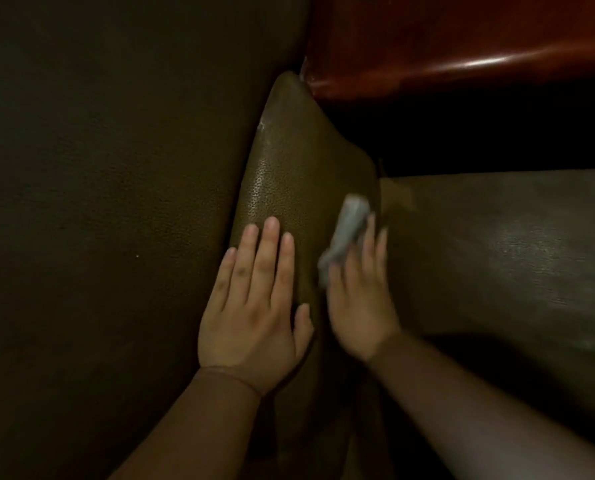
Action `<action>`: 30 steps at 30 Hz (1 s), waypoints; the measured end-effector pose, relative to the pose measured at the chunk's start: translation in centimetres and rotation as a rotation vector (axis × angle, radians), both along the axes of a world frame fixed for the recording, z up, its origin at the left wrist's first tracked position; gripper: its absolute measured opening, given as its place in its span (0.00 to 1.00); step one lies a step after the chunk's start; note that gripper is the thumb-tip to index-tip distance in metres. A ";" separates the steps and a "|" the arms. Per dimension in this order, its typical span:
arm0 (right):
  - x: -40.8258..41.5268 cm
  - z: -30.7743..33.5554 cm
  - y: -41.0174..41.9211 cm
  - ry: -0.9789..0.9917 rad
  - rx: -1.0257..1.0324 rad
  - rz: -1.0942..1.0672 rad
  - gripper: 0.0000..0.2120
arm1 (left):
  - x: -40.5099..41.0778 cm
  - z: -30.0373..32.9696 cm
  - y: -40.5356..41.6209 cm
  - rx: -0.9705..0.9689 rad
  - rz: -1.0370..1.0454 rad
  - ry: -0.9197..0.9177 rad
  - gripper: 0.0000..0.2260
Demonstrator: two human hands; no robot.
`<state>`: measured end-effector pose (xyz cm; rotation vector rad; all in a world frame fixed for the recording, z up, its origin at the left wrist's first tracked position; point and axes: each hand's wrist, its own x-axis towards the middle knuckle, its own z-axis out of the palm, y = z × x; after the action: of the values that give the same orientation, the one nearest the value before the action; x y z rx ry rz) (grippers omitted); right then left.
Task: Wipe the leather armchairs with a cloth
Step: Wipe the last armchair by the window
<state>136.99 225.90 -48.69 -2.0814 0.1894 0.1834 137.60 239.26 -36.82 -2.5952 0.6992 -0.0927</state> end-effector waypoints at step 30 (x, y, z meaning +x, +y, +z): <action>16.0 8.9 -3.3 -0.222 0.156 0.028 0.28 | 0.0 0.5 -0.2 -0.042 0.023 0.033 0.41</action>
<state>153.01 222.59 -39.80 -1.9328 0.0102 -0.0165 137.63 239.07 -36.30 -2.6497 0.6862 -0.0590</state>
